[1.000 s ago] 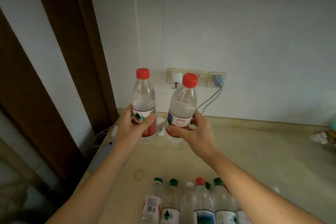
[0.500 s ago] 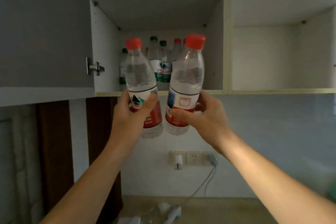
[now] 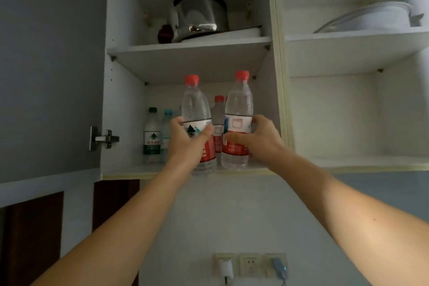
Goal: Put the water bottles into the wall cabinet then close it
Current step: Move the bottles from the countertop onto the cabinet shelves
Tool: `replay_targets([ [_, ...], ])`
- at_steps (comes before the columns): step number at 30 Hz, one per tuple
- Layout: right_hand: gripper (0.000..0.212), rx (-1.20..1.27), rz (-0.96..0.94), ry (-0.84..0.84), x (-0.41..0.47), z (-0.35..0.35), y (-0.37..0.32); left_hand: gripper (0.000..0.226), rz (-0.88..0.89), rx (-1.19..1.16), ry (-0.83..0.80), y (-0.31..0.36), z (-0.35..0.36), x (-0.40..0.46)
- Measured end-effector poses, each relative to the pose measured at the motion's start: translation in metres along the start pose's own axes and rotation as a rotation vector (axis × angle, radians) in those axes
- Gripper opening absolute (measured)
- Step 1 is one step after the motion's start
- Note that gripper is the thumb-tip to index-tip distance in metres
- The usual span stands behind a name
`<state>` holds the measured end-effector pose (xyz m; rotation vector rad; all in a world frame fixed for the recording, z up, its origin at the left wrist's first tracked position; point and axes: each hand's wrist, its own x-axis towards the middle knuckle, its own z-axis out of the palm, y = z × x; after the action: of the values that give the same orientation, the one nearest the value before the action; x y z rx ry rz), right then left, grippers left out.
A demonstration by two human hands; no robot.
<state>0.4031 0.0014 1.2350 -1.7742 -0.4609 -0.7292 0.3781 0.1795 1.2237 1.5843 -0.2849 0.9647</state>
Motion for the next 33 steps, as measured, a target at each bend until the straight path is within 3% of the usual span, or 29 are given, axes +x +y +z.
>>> replay_targets([
  [5, 0.051, -0.049, 0.02, -0.045, 0.037, 0.008, 0.03, 0.068, -0.029, 0.093, -0.016, -0.023, 0.04, 0.034],
  [9, 0.053, -0.152, 0.027, 0.014, 0.048, 0.009, 0.045, 0.061, -0.057, 0.132, -0.022, -0.037, 0.065, 0.05],
  [13, 0.053, -0.208, 0.057, 0.07, 0.05, 0.009, 0.052, 0.074, -0.062, 0.101, -0.077, -0.047, 0.084, 0.057],
  [19, 0.056, -0.318, 0.067, 0.123, 0.047, 0.021, 0.052, 0.053, -0.066, 0.022, -0.156, -0.056, 0.094, 0.066],
  [28, 0.053, -0.234, 0.027, 0.121, 0.038, 0.021, 0.059, 0.045, 0.031, 0.151, -0.266, -0.057, 0.077, 0.066],
  [33, 0.064, -0.307, -0.071, 0.181, 0.026, 0.028, 0.06, 0.036, 0.223, 0.387, -0.221, -0.056, 0.039, 0.061],
])
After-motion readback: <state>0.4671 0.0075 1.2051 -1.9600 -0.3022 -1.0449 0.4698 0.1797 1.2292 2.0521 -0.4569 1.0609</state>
